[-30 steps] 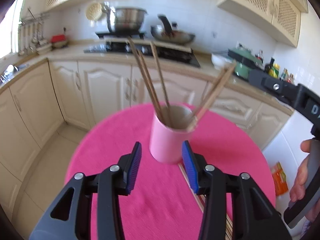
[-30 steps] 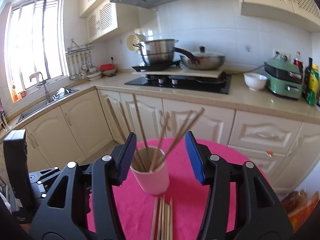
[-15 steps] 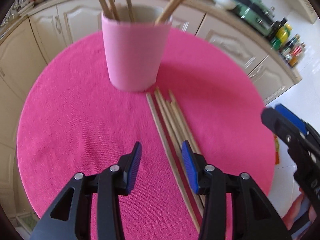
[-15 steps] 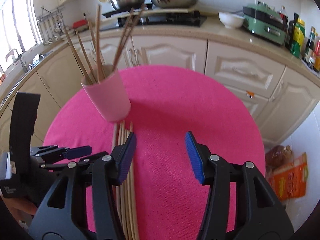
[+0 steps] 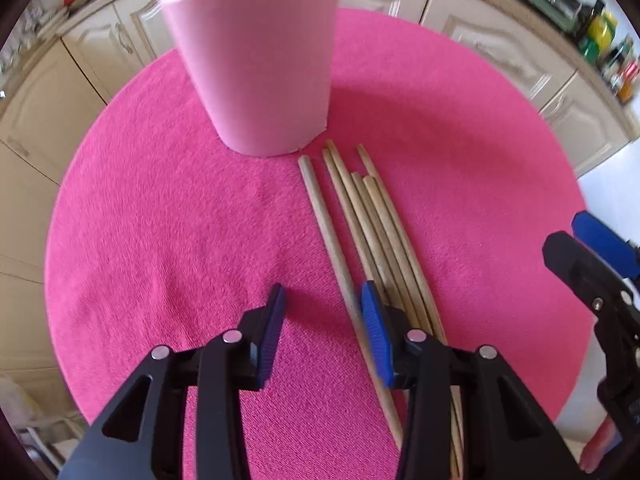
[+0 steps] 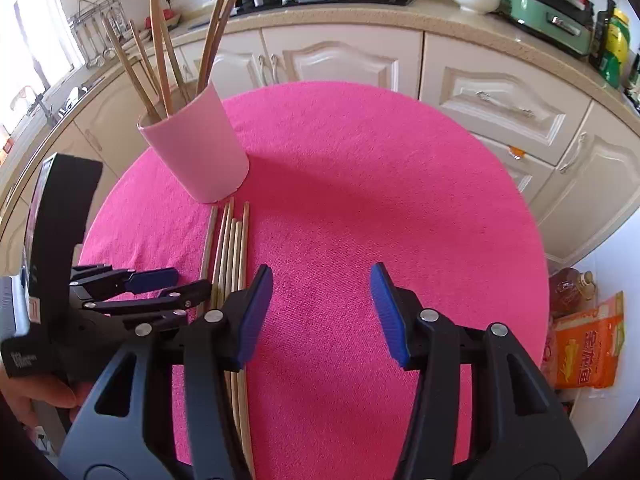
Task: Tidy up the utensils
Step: 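Move both open tools back down to the chopstick row, then grasp a chopstick with the left tool while the right tool grasps another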
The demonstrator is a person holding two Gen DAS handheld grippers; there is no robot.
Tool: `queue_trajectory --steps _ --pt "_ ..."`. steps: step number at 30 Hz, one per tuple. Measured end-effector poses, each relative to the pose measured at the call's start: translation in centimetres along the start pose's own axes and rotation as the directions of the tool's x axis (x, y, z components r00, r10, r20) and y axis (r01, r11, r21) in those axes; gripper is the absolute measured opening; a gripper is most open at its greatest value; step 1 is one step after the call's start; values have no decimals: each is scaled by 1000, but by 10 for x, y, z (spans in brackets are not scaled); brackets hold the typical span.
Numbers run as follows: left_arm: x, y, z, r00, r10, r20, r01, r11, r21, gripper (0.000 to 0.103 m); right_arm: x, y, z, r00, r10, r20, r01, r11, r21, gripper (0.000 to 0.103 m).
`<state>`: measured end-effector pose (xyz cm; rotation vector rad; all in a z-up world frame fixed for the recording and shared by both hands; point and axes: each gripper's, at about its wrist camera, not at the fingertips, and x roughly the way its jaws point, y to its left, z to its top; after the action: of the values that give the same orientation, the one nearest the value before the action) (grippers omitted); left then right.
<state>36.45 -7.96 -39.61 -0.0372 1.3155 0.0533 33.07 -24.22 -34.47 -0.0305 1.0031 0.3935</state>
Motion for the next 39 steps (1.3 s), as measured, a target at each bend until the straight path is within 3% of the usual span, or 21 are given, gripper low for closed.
queue_trajectory --steps 1,3,6,9,13,19,30,33,36,39 --pt "1 -5 3 1000 17 -1 -17 1000 16 37 5 2 1 1000 12 -26 -13 1000 -9 51" --pt "0 -8 6 1000 12 -2 -12 1000 20 16 12 4 3 998 26 -61 -27 999 -23 51" --pt "-1 -3 8 1000 -14 -10 14 1000 -1 8 24 9 4 991 56 -122 -60 998 -34 49" --pt "-3 13 8 997 -76 -21 74 996 -50 8 33 17 7 980 81 -179 -93 994 -56 34" --pt "-8 29 4 989 -149 -7 148 983 -111 7 45 31 9 963 110 -246 -135 987 -87 30" --pt "-6 45 -2 985 -168 -27 162 975 -150 7 62 45 8 943 70 -327 -115 986 -122 21" --pt "-7 65 -6 979 -203 -21 197 966 -166 7 77 74 18 905 -4 -424 -86 978 -191 20" --pt "-10 67 -6 976 -215 -18 210 965 -160 7 81 80 19 906 -51 -421 -46 975 -217 14" --pt "-15 73 -10 974 -227 -11 223 963 -151 7 83 70 21 904 3 -428 -68 988 -137 12" --pt "-18 77 -12 971 -240 -7 237 961 -146 7 83 50 24 893 114 -435 -129 992 -5 12"
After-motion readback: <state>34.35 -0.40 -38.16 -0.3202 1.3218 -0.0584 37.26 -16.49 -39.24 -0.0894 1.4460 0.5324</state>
